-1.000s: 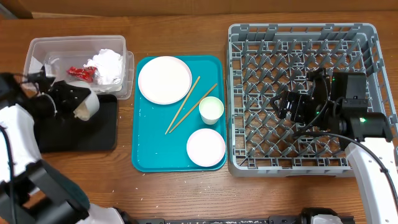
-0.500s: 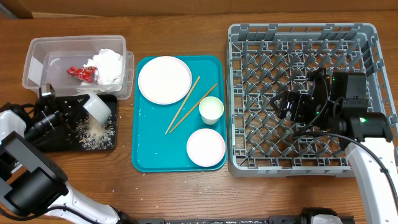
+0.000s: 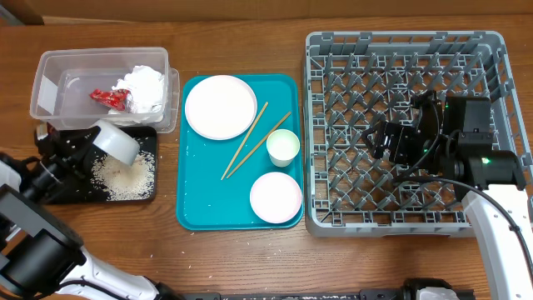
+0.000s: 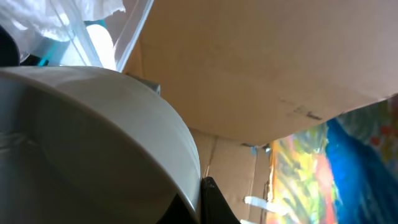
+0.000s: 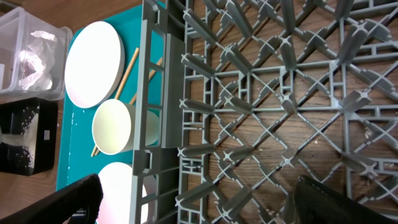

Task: Sort waste into correct bins and load items into the dishwasher
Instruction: 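Tip the rice bowl over the black tray to pour out the rice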

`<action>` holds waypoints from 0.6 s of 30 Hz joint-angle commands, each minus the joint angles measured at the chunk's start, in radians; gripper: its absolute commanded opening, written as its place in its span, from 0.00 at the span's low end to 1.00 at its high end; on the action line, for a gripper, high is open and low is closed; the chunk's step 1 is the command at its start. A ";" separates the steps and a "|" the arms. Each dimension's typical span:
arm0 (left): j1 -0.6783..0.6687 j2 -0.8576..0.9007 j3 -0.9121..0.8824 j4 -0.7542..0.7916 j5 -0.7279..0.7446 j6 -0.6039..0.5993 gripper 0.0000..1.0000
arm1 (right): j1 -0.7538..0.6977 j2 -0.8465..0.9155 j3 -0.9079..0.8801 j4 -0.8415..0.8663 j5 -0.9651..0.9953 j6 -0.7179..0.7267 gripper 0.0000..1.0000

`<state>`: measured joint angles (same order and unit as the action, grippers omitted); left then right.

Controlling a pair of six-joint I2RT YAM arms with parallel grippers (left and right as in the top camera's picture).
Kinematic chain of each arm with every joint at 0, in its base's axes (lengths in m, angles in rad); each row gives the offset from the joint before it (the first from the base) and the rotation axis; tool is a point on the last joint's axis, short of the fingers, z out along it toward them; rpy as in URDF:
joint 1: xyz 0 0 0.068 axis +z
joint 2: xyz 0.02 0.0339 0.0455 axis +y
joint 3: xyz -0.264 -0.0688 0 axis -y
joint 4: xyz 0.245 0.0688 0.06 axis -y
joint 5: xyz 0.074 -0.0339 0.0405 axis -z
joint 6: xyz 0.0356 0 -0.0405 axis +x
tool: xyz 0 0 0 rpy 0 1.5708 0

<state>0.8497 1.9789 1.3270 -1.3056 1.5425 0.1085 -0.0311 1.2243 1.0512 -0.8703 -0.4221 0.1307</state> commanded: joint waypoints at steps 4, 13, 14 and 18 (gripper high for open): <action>0.024 0.004 0.000 0.012 0.038 0.027 0.04 | -0.003 0.001 0.022 0.008 -0.006 0.003 1.00; 0.000 -0.019 0.008 -0.038 0.039 0.214 0.04 | -0.003 0.001 0.022 0.021 -0.007 0.003 1.00; -0.007 -0.031 0.011 -0.076 0.031 0.277 0.04 | -0.003 0.001 0.022 0.023 -0.007 0.003 1.00; -0.052 -0.095 0.018 -0.116 -0.028 0.342 0.04 | -0.003 0.001 0.022 0.029 -0.007 0.003 1.00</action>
<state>0.8352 1.9640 1.3262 -1.4147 1.5391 0.3176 -0.0311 1.2243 1.0512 -0.8486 -0.4221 0.1314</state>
